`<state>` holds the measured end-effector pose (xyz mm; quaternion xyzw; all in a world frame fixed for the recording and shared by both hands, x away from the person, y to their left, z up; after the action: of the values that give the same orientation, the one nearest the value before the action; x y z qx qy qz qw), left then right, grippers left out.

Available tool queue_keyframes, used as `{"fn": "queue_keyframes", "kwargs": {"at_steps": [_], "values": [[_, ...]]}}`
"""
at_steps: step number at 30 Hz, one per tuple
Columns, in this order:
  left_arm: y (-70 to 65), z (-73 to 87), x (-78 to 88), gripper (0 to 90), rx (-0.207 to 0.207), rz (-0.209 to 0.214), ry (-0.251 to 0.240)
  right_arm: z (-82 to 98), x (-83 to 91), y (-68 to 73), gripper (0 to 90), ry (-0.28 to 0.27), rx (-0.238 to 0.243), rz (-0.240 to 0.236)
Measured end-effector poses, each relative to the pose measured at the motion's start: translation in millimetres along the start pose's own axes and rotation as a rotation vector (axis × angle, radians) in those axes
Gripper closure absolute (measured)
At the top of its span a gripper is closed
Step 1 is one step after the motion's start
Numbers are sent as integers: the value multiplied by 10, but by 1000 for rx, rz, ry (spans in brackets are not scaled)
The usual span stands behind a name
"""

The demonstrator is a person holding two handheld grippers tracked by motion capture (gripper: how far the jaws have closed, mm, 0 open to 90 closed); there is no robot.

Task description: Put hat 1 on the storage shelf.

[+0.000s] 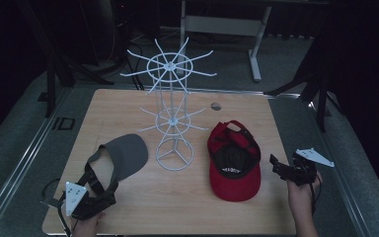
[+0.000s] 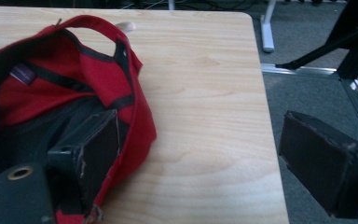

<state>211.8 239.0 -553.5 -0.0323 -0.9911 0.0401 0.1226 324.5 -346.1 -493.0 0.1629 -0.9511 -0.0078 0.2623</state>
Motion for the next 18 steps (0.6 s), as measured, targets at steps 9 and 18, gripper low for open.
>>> {"fn": "queue_keyframes", "kwargs": {"at_steps": [9, 18], "values": [[-37, 13, -25, 25, -12, 27, 38, -93, -214, 35, 108, 36, 0, -47], [-57, 4, -27, 22, 1, 50, 58, -163, -403, 83, 130, 50, 29, -78]]}}
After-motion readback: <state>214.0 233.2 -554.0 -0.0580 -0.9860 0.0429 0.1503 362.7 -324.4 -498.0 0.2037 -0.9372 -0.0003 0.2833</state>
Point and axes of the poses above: each handheld gripper's, and its own axes: x roughly backward along the jaws, z roughly out of its underside, y roughly to its left, the point moved 2 cm from there along -x, roughly forward along the jaws, and after that the axes turned 8 degrees about -z, right-handed, at the moved point
